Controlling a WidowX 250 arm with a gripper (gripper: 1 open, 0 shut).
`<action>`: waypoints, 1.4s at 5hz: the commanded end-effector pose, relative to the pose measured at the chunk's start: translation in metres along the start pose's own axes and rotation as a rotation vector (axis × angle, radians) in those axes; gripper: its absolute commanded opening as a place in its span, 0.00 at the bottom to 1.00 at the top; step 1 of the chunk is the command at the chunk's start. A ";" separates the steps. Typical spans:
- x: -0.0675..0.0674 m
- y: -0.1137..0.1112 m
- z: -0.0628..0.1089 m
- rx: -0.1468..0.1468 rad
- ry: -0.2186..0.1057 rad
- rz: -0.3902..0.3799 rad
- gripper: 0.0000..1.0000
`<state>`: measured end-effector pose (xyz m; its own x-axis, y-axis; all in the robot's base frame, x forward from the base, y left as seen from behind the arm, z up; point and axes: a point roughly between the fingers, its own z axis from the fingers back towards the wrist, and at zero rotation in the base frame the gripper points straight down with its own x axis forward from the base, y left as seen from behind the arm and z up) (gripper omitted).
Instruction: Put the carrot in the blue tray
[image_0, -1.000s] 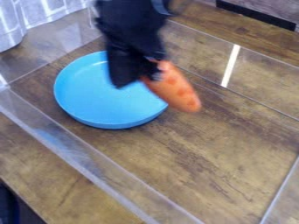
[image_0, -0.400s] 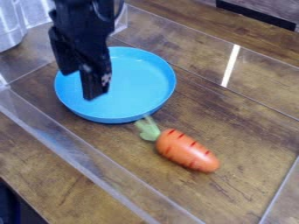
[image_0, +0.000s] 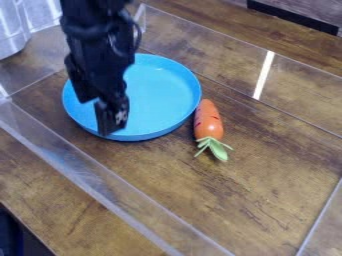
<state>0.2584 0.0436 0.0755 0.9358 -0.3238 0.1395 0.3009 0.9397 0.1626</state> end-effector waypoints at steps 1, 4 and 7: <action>0.010 -0.006 0.004 0.025 -0.054 -0.039 1.00; 0.015 -0.012 -0.017 0.031 -0.079 -0.067 0.00; 0.018 -0.022 -0.003 0.045 -0.093 -0.074 0.00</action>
<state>0.2641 0.0208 0.0564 0.9051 -0.3913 0.1666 0.3580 0.9124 0.1983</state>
